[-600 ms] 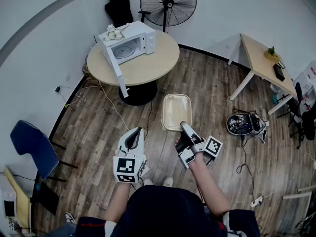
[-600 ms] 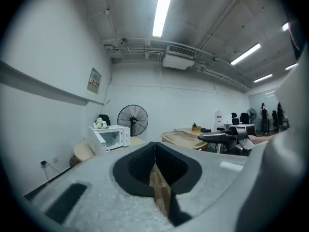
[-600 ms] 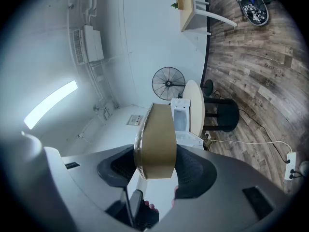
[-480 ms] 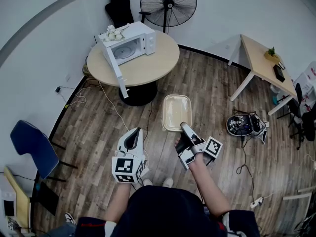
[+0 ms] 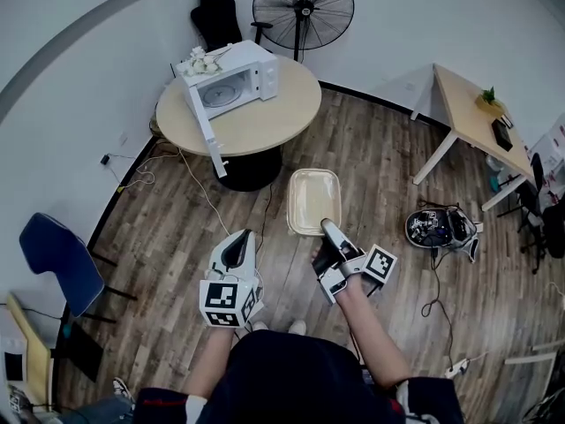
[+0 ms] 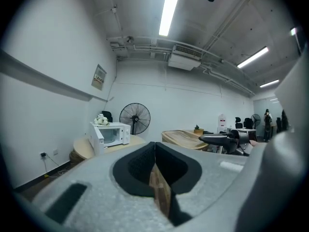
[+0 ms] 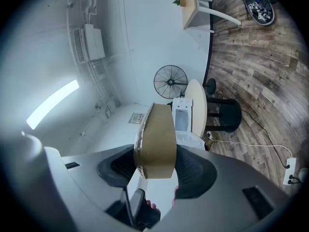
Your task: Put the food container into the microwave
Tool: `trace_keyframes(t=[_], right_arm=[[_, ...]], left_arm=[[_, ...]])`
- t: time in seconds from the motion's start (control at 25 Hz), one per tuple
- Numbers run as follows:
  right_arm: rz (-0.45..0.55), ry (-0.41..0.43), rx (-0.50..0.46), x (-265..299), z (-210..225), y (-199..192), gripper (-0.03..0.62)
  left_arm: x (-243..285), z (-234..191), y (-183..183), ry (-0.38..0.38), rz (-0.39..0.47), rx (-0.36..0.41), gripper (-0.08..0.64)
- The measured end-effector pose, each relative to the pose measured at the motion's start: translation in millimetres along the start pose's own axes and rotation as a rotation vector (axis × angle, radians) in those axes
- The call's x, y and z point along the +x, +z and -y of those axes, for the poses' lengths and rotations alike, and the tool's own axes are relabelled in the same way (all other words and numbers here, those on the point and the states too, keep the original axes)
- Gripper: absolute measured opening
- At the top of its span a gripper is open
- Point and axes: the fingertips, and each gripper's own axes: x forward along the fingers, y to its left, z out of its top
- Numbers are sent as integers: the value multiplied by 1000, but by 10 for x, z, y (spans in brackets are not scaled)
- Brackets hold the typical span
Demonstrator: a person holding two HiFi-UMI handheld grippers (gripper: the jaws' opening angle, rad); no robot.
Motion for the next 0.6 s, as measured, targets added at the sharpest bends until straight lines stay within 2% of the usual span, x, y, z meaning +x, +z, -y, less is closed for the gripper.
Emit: trace_keyframes(t=[0.6], right_arm=[[4, -33, 38, -278, 324, 500, 225]], left_arm=[[317, 568, -211, -6, -45, 51, 18]])
